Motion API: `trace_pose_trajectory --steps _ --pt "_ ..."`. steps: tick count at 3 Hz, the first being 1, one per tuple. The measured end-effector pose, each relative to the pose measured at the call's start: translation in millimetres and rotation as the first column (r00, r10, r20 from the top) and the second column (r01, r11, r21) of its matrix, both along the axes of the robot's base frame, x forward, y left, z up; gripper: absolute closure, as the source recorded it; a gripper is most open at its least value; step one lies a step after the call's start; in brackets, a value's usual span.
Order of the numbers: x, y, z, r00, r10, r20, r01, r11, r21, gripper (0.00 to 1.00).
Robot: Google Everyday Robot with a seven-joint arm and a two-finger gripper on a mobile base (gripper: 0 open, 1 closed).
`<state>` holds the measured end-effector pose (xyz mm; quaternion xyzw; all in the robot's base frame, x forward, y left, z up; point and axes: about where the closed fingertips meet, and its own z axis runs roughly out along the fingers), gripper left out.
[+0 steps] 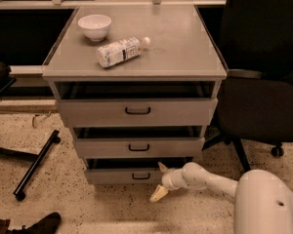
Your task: Open bottom drawer
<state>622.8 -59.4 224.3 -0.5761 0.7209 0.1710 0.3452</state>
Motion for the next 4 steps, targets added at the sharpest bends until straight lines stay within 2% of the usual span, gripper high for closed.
trace_pose_trajectory --steps 2,3,4 --pt "48 -15 -45 0.9989 -0.024 -0.041 0.024 1.000 -0.013 0.00" --pt "56 -13 -51 0.9987 -0.019 -0.047 0.018 1.000 -0.019 0.00" --pt "53 -12 -52 0.9973 -0.018 -0.071 0.015 0.999 -0.032 0.00"
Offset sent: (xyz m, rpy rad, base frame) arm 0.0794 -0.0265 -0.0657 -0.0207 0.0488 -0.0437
